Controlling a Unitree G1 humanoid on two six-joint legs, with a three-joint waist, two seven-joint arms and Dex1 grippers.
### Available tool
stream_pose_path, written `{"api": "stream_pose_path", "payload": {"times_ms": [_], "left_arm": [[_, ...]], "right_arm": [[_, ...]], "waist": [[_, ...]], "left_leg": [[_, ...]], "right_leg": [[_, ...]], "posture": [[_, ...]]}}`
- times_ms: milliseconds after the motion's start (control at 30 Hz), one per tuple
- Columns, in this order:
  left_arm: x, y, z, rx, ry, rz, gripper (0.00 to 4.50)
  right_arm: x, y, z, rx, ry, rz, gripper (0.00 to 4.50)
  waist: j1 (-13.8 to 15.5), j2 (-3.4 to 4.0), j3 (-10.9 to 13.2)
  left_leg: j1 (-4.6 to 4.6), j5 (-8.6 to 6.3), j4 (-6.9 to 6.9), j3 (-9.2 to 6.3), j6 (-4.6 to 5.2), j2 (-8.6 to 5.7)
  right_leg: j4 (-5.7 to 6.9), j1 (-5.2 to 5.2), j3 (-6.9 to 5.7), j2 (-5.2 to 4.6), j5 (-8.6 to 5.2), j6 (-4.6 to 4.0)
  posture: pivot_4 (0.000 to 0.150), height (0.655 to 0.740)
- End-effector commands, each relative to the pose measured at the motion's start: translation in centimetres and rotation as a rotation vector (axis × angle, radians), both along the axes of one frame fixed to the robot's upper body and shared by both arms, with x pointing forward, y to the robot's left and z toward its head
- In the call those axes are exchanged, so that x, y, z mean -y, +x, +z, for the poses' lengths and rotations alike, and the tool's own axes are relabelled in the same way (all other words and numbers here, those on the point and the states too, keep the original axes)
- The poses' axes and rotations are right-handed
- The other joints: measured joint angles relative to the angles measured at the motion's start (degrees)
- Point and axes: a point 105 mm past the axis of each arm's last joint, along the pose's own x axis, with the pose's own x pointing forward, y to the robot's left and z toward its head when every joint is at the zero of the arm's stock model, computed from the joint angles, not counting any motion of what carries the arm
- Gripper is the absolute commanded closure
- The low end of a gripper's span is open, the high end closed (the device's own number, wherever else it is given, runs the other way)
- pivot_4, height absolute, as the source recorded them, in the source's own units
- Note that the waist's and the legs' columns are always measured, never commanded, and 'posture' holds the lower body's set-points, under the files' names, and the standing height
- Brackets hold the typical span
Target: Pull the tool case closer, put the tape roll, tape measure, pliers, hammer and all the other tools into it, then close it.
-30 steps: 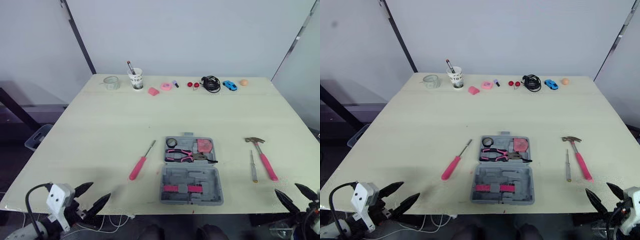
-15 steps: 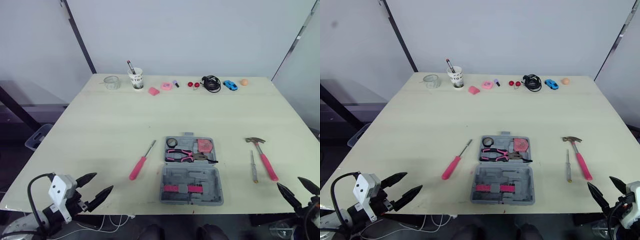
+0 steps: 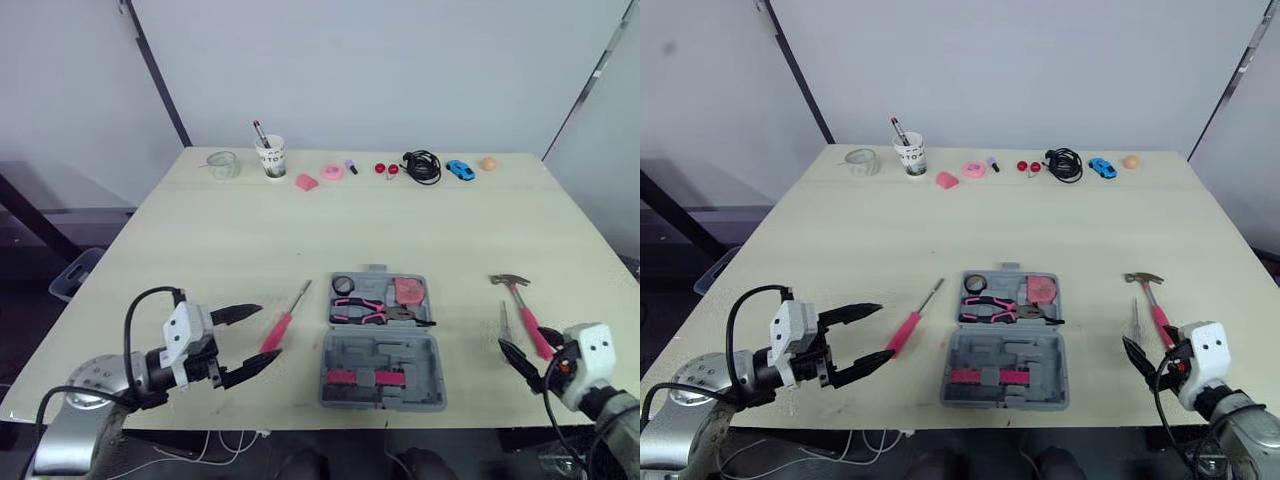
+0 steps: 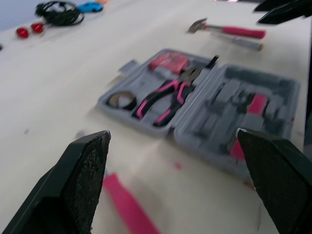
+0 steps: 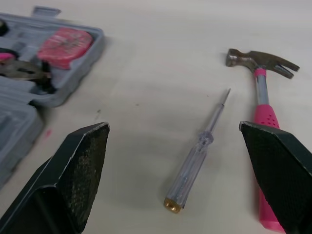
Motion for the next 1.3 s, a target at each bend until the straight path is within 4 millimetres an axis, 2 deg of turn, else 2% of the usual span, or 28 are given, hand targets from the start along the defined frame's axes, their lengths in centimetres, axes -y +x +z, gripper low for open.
{"api": "stream_pose_path", "payload": {"times_ms": [33,200,433,500,567,633,800,900,1133,1300], "left_arm": [[2.0,-0.3,1.7,0.038,0.013,-0.13,0.1],[4.6,-1.0,3.5,0.036,0.019,-0.32,0.1],[6.0,-1.4,5.2,0.024,0.016,-0.439,0.1],[6.3,-1.7,5.4,0.01,0.024,-0.484,0.0],[6.4,-1.8,5.5,0.001,0.029,-0.509,0.0],[6.5,-1.9,5.5,-0.002,0.028,-0.527,0.0],[6.7,-1.8,5.3,-0.002,0.024,-0.541,0.0],[6.7,-1.7,5.1,0.002,0.025,-0.541,0.0],[6.5,-2.0,5.1,0.01,0.031,-0.553,0.0],[6.3,-2.0,5.1,0.007,0.038,-0.562,0.0]], "right_arm": [[-0.2,1.1,-0.5,-0.014,0.021,-0.066,0.0],[-0.5,2.5,-2.2,-0.087,0.047,-0.147,0.0],[-0.3,3.4,-3.6,-0.129,0.038,-0.199,0.0],[0.0,3.8,-3.9,-0.135,0.049,-0.231,0.4],[0.2,4.2,-3.8,-0.123,0.037,-0.234,1.07],[0.2,4.4,-3.8,-0.115,0.008,-0.216,1.88],[0.2,4.4,-3.8,-0.112,-0.009,-0.206,4.41],[-0.2,4.0,-3.4,-0.099,-0.009,-0.199,4.47],[-4.0,1.8,-2.5,-0.102,0.0,-0.111,4.47],[-5.9,0.4,-2.8,-0.148,0.073,-0.175,4.47]], "waist": [[-0.02,0.0,0.0],[-0.01,0.02,0.01],[-0.09,0.06,0.04],[-0.13,0.06,0.04],[-0.27,0.05,0.04],[-0.25,0.05,0.04],[-0.23,0.05,0.03],[-0.18,0.05,0.04],[-0.14,0.1,0.06],[-0.14,0.08,0.06]], "left_leg": [[0.0,0.0,0.02,-0.01,0.0,0.0],[0.03,0.0,0.03,-0.03,0.0,-0.11],[0.02,0.01,0.04,-0.04,0.0,-0.22],[0.03,0.01,0.04,-0.04,0.01,-0.23],[0.03,0.01,0.06,-0.03,0.01,-0.23],[0.06,0.01,0.06,-0.03,0.01,-0.23],[0.05,0.01,0.06,-0.02,0.01,-0.23],[0.05,0.01,0.06,-0.02,0.01,-0.23],[0.04,0.01,0.05,-0.09,0.01,-0.22],[0.04,0.01,0.08,-0.07,0.01,-0.21]], "right_leg": [[0.01,0.01,0.0,0.06,0.0,0.0],[0.03,0.05,0.03,0.12,0.0,0.0],[0.03,0.06,0.08,0.15,0.01,0.03],[0.03,0.07,0.08,0.18,0.01,0.03],[0.05,0.07,0.09,0.21,0.01,0.03],[0.06,0.07,0.17,0.22,0.01,0.03],[0.06,0.07,0.18,0.25,0.05,0.12],[0.07,0.08,0.19,0.25,0.04,0.1],[0.07,0.07,0.19,0.26,0.04,0.11],[0.08,0.07,0.22,0.25,0.0,0.04]], "posture": [[0.15,0.74],[0.15,0.74],[0.15,0.74],[0.15,0.74],[0.15,0.74],[0.15,0.74],[0.15,0.74],[0.15,0.74],[0.15,0.74],[0.15,0.74]]}}
